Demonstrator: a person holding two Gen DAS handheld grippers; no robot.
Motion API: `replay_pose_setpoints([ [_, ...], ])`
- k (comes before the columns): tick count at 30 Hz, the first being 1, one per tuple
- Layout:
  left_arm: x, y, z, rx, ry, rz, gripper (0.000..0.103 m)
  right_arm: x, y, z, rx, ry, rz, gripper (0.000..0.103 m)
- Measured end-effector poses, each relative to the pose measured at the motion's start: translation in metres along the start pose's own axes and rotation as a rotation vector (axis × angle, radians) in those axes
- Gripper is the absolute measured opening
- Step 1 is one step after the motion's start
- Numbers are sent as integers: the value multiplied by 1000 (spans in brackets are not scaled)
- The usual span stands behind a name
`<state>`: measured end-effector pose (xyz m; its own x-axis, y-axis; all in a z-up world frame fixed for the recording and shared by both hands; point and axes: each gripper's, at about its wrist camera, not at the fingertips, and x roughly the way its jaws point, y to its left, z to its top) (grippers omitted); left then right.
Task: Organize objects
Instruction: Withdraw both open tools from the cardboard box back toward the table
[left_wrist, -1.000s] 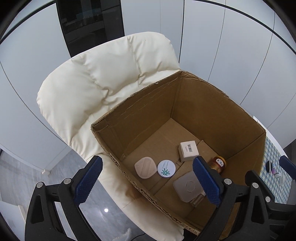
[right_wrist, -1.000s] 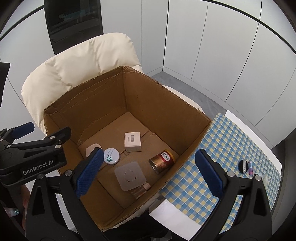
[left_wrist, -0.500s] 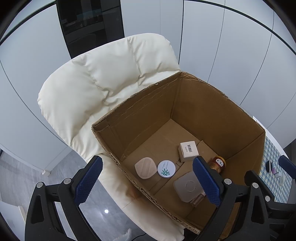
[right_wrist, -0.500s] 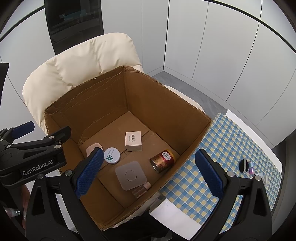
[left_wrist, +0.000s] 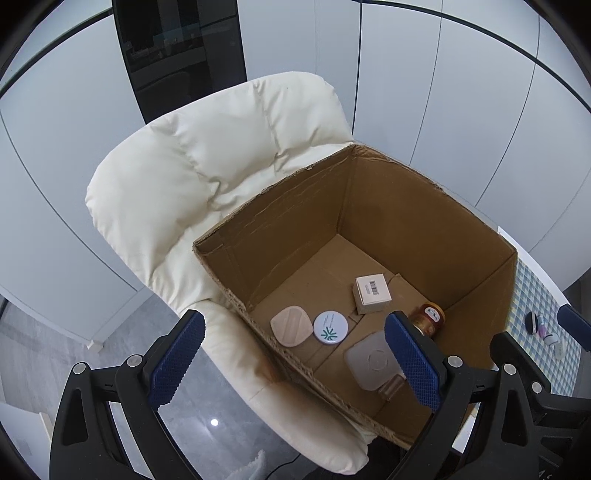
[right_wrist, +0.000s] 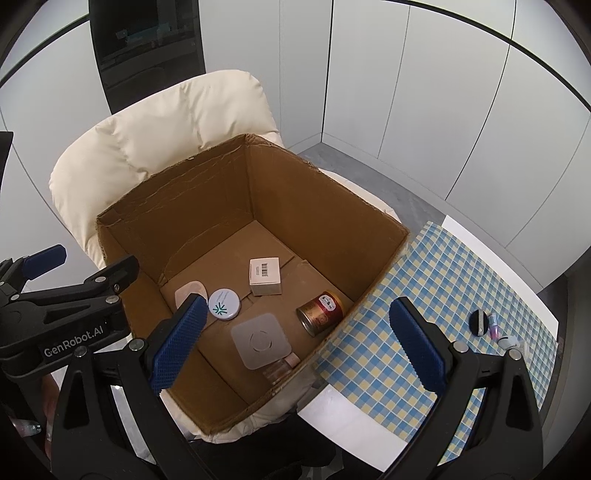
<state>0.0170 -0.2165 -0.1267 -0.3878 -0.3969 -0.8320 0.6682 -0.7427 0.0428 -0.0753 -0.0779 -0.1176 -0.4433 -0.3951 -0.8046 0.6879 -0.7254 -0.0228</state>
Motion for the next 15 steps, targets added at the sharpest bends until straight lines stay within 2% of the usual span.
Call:
replay_pose_setpoints([
  [15, -59, 6, -30, 14, -35, 7, 98, -62, 7, -23, 2, -40, -12, 100],
])
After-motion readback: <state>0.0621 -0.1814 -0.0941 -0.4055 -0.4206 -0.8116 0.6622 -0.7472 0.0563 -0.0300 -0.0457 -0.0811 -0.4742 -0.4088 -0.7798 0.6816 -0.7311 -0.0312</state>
